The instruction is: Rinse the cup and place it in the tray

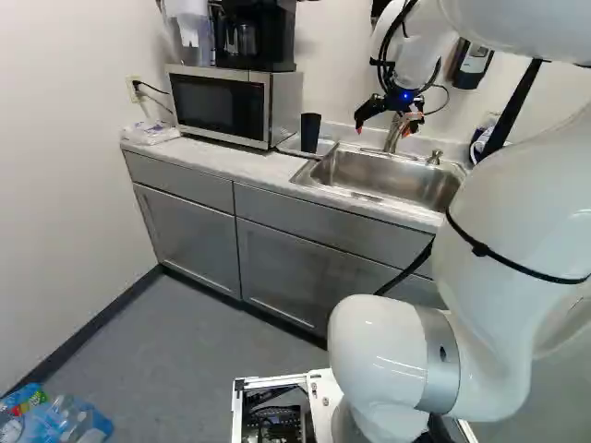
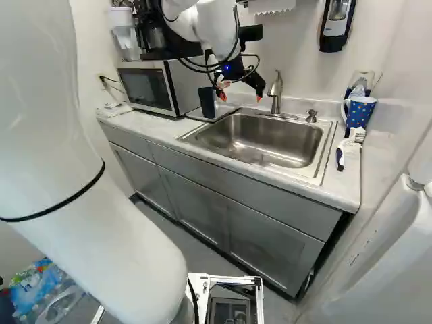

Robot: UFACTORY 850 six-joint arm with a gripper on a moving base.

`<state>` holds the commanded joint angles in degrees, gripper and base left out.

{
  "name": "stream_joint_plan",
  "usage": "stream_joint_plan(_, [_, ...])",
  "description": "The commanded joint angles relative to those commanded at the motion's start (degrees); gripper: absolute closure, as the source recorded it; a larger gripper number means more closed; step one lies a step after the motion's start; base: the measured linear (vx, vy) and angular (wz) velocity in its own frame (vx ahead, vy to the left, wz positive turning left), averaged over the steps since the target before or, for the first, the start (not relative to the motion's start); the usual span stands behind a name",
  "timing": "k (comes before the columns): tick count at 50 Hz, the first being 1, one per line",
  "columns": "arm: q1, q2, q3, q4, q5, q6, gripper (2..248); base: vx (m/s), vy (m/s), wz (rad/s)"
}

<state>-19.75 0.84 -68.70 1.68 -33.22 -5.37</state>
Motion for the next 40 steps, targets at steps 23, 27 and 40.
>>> stream_joint_plan(23, [-2.4, -0.8, -0.8, 0.0, -5.6, 0.0, 3, 0.000, 0.000, 0.000])
stream_joint_plan(27, [-3.0, -0.9, -0.9, 0.0, -5.6, 0.0, 3, 0.000, 0.000, 0.000])
stream_joint_plan(40, [-3.4, -1.0, -1.0, 0.0, -5.6, 0.0, 3, 0.000, 0.000, 0.000])
